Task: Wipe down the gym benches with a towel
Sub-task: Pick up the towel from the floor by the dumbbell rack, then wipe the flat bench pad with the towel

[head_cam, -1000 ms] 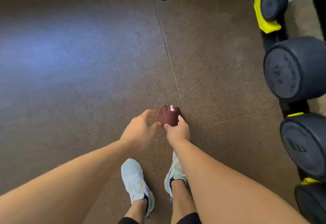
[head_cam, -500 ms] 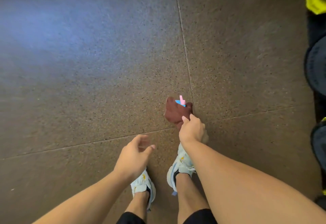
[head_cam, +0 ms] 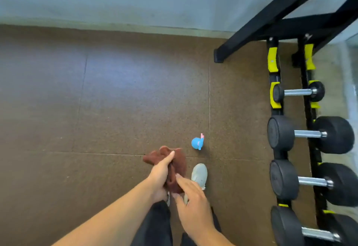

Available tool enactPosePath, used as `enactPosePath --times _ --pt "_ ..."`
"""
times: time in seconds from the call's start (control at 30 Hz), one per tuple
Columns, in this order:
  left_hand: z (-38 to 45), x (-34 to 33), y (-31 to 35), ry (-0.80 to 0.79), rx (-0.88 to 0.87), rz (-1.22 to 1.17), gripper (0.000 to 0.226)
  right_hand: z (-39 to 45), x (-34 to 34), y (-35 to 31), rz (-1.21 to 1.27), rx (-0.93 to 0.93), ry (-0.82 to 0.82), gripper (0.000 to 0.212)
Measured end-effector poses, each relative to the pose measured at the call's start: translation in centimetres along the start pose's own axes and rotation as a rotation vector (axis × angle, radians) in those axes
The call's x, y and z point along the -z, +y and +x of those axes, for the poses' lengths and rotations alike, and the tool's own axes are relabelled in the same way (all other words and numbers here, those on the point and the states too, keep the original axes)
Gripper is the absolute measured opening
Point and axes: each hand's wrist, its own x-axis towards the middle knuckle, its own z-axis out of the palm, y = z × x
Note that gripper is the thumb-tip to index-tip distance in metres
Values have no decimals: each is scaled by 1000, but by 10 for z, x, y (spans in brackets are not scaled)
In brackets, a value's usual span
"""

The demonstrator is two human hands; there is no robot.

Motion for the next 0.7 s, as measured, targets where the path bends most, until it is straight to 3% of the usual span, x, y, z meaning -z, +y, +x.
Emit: enactPosePath --times 0.1,0.13,0.23,0.3,0.37,0.47,0.6,0.7 --pt "-55 15 2 136 -223 70 62 -31 28 -41 -24 78 -46 47" --pt "-77 18 5 137 -324 132 59 -35 39 -53 -24 70 -25 50" --pt "-135 28 3 135 -573 363 19 -43 74 -90 108 66 59 44" --pt "-160 32 -5 117 -700 424 19 -41 95 -116 271 104 70 30" --pt "-187 33 -17 91 -761 439 27 -34 108 -138 394 87 -45 31" --pt "-213 38 -41 43 -784 297 35 -32 115 -159 342 94 -257 42" --pt "-243 45 -82 91 -728 -71 36 -52 105 -173 276 155 -529 32" --pt "-252 59 -123 192 -714 -249 42 -75 84 -177 92 226 -742 54"
